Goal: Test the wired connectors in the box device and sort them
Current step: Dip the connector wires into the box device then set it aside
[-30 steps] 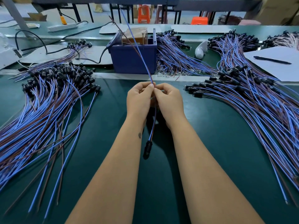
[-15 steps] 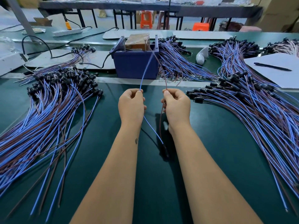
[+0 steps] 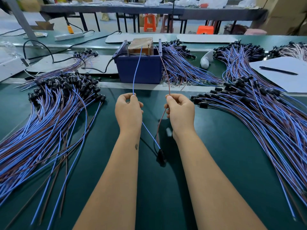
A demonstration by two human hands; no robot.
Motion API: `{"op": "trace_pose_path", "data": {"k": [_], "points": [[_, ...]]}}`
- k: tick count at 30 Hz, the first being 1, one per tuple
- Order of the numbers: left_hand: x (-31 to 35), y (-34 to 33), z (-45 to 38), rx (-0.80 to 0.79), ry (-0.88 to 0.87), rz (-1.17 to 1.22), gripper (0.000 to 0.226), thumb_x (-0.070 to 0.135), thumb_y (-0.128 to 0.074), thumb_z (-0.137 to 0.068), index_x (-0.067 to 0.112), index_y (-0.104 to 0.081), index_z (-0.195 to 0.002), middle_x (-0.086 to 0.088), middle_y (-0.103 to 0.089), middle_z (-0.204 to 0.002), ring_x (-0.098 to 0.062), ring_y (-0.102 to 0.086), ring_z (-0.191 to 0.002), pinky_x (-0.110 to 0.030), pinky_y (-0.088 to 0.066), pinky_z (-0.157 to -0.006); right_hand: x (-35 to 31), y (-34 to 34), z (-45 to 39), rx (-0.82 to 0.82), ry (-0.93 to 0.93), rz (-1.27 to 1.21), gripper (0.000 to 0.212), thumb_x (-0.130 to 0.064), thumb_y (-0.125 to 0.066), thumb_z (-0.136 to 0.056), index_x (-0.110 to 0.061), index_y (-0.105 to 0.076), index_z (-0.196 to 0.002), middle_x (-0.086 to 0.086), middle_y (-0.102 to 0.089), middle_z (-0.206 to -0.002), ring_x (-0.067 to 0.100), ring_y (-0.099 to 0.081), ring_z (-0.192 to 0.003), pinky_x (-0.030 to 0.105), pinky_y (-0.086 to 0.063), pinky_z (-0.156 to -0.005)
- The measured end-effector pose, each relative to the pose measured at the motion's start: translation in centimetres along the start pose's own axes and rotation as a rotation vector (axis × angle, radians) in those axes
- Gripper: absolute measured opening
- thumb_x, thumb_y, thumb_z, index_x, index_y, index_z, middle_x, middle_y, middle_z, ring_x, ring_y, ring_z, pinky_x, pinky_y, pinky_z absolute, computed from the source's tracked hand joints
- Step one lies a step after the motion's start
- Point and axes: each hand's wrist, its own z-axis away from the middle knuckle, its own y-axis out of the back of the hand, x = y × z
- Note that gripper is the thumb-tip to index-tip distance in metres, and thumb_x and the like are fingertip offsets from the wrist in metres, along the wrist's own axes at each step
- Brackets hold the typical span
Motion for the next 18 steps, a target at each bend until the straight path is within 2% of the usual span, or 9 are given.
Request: {"op": "trace_pose_path", "data": {"k": [6, 9, 18], "points": [[-0.07, 0.14, -0.28, 0.035, 0.035, 0.040, 0.015, 0.014, -0.045, -0.097, 0.022, -0.054, -0.088, 0.006, -0.057, -0.058, -0.003, -0.047, -0.039, -0.022, -0.042, -0.049, 0.03, -0.16, 0.09, -0.019, 0.024, 0.053, 0.015, -0.015, -0.059, -0.094, -0.021, -0.065, -0.081, -0.005, -0.061, -0.065, 0.004, -0.054, -0.058, 0.027, -0.047, -0.065], [0.02, 0.19, -0.30, 0.040, 0.051, 0.063, 0.015, 0.013, -0.045, -0.097, 0.020, -0.054, -0.087, 0.005, -0.057, -0.057, -0.003, -0.047, -0.038, -0.018, -0.041, -0.043, -0.03, -0.17, 0.13, -0.022, 0.029, 0.067, 0.016, -0.015, -0.060, -0.094, -0.022, -0.065, -0.081, -0.005, -0.062, -0.065, 0.006, -0.055, -0.061, 0.026, -0.047, -0.065], [0.12, 0.31, -0.37, 0.062, 0.072, 0.099, 0.012, 0.012, -0.046, -0.099, 0.014, -0.056, -0.092, 0.001, -0.057, -0.062, -0.001, -0.046, -0.037, -0.017, -0.042, -0.042, -0.09, -0.24, 0.32, -0.050, 0.049, 0.117, 0.017, -0.016, -0.061, -0.093, -0.024, -0.065, -0.079, -0.007, -0.061, -0.065, 0.007, -0.055, -0.062, 0.028, -0.050, -0.067]]}}
